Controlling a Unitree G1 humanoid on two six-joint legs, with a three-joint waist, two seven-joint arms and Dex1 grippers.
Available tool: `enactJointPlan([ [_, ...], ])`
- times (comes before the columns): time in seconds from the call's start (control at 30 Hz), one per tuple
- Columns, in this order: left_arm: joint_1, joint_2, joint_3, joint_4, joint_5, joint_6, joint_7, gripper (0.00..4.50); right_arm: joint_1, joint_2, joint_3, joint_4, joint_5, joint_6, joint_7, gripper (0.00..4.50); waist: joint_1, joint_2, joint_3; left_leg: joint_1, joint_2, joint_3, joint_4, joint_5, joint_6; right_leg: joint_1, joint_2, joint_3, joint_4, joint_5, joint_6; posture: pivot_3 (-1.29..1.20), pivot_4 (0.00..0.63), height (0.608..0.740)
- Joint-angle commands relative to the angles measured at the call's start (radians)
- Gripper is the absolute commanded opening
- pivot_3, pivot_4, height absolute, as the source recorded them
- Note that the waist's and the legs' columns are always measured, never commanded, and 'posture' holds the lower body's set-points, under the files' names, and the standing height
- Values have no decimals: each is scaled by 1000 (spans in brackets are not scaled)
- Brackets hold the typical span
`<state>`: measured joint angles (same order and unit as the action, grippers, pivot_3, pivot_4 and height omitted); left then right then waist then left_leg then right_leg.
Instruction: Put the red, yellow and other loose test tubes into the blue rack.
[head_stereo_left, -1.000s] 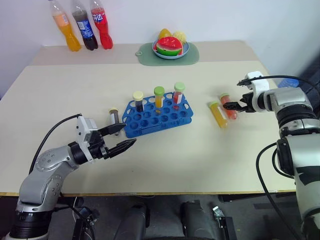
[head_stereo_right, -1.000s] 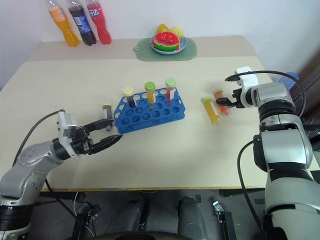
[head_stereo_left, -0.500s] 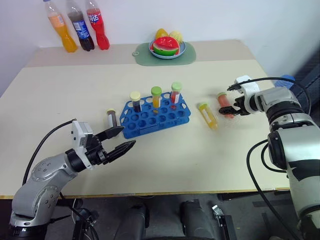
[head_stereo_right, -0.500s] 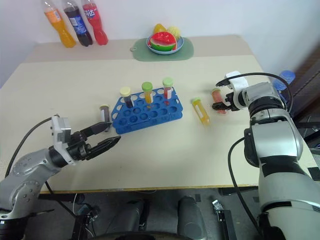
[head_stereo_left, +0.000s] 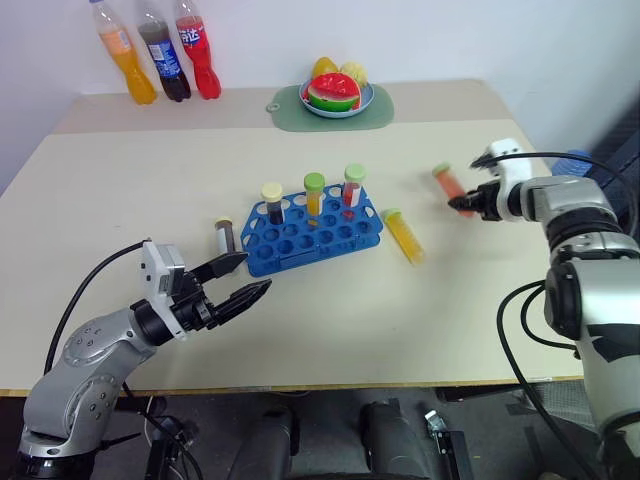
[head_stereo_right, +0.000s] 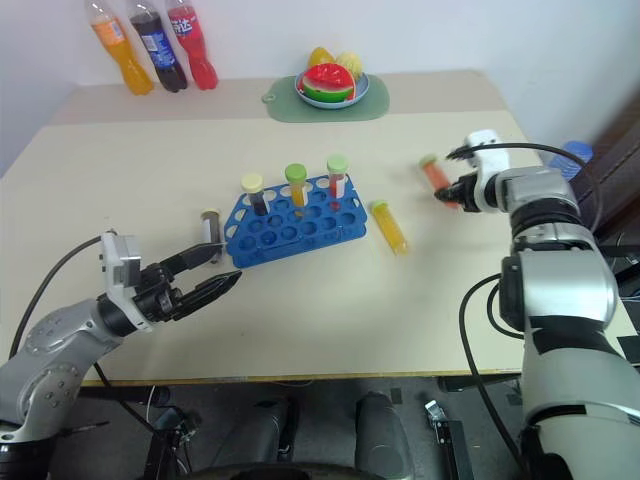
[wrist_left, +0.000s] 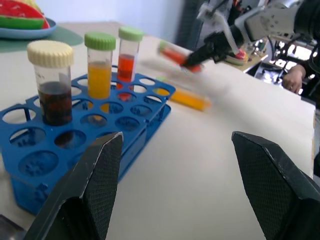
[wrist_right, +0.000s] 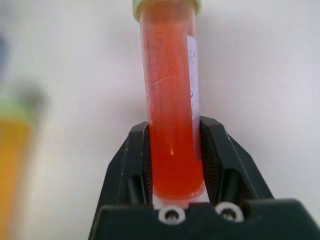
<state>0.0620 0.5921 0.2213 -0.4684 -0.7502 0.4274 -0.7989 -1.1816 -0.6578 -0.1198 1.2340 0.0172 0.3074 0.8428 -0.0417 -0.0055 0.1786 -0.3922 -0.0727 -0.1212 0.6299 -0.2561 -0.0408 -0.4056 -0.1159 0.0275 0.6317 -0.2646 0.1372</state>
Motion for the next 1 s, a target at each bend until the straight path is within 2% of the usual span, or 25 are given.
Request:
enactJointPlan([
  [0.03, -26, -8, 9, 17, 0, -20, -6, 3621, 215, 82, -163, -360, 205, -219, 41, 831, -1, -1, -1, 0, 0, 0, 0, 0, 0, 0, 0, 0, 0, 0, 0, 0, 150, 740],
  [0.13, -55, -11, 0, 48, 5, -22, -18, 3621, 450, 192, -167, -697, 248, -270, -34, 831, -2, -1, -1, 1, 1, 0, 0, 0, 0, 0, 2, 0, 2, 0, 0, 0, 150, 740],
  [0.2, -101, -14, -21, 93, 22, -34, -37, 3621, 632, 309, -109, -917, 243, -354, -79, 831, -1, 0, -1, 1, 1, 0, 0, 0, 0, -1, 1, 0, 3, 0, 0, 0, 150, 740],
  [0.27, -145, -19, -34, 135, 33, -40, -51, 3621, 720, 405, -49, -1007, 213, -444, -122, 831, -1, 0, -1, 1, 1, 0, 1, 0, 0, -2, 1, 1, 5, 0, 0, 0, 150, 740],
  [0.37, -177, -24, -46, 171, 42, -47, -75, 3621, 722, 498, 14, -995, 149, -556, -201, 831, -6, 1, -1, 1, 0, 1, 3, 0, -1, -4, 0, 6, 9, 0, 0, 0, 150, 740],
  [0.53, -202, -31, -45, 200, 50, -49, -92, 3621, 671, 603, 70, -946, 137, -662, -280, 831, -1, 1, -1, 3, 1, 3, 2, 1, -1, -6, 2, 9, 13, 0, 0, 0, 150, 740],
  [0.8, -174, -40, -30, 179, 57, -50, -86, 3621, 685, 611, 116, -809, 113, -752, -293, 831, -2, 1, -1, 3, 1, 3, 2, 1, -1, -7, 2, 10, 13, 0, 0, 0, 150, 740],
  [1.0, -151, -35, -14, 144, 46, -36, -73, 3621, 636, 606, 102, -617, 91, -833, -342, 831, -4, 1, -1, 3, 1, 3, 1, 1, -1, -7, 3, 11, 14, 0, 0, 0, 150, 740],
])
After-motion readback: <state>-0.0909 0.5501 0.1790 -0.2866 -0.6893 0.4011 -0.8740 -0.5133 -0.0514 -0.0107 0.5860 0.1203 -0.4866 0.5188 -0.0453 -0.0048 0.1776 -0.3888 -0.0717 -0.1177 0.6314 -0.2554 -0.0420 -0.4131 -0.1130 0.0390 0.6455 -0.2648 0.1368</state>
